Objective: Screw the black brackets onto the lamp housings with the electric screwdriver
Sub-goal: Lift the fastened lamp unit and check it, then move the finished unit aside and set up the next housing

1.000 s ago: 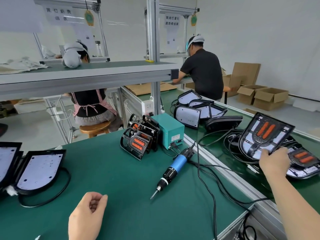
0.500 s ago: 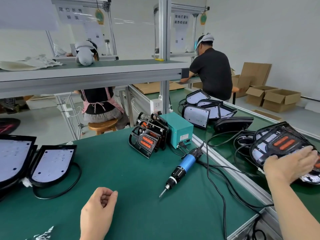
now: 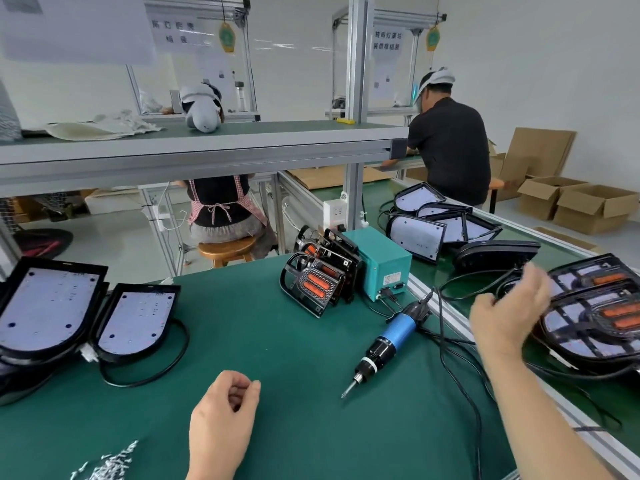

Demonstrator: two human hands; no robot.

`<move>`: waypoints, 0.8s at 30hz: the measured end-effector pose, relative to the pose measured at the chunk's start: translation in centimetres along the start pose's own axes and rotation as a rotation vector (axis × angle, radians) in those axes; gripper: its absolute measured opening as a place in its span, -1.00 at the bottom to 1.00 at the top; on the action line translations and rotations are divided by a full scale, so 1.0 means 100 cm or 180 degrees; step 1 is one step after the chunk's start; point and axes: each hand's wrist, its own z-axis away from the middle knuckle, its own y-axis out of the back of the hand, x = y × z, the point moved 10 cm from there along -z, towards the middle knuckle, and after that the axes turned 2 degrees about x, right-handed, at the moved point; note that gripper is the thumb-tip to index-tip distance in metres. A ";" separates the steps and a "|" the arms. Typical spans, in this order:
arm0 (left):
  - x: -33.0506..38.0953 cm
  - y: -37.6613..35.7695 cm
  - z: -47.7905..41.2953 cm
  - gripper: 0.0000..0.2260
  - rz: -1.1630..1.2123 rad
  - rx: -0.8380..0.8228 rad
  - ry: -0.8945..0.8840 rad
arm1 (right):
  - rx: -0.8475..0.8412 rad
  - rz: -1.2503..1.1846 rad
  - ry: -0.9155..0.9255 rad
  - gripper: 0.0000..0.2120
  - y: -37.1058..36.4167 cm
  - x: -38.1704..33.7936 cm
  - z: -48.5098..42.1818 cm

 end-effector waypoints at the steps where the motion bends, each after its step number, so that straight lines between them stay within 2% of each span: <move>1: 0.000 0.000 0.000 -0.84 0.0000 0.0001 -0.0006 | -0.0138 -0.0074 0.0044 -0.29 -0.012 -0.012 0.011; 5: 0.000 0.001 0.000 -0.84 -0.0006 -0.0003 -0.0021 | -0.1134 -0.0445 0.0265 -0.52 -0.074 -0.055 0.069; 7: -0.001 -0.001 0.000 -0.84 -0.0019 -0.0017 -0.0014 | -0.1689 -0.0658 0.0147 -0.63 -0.105 -0.067 0.099; 11: 0.000 -0.002 0.000 -0.82 -0.0024 -0.0021 -0.0050 | -0.2855 -0.0462 -0.0163 -0.70 -0.166 -0.081 0.156; 13: 0.000 -0.002 0.000 -0.81 -0.0034 -0.0023 -0.0063 | -0.3223 -0.0361 -0.0351 -0.67 -0.186 -0.083 0.177; 15: 0.001 -0.002 0.001 -0.81 -0.0017 -0.0038 -0.0062 | -0.3400 -0.0519 -0.0793 -0.65 -0.199 -0.080 0.190; 18: 0.001 -0.002 0.002 -0.80 0.0019 -0.0071 -0.0051 | -0.3363 -0.0865 -0.1381 -0.64 -0.214 -0.076 0.196; 24: 0.002 0.000 0.002 -0.82 0.0036 -0.0087 -0.0077 | -0.3146 -0.1072 -0.1545 -0.66 -0.225 -0.075 0.200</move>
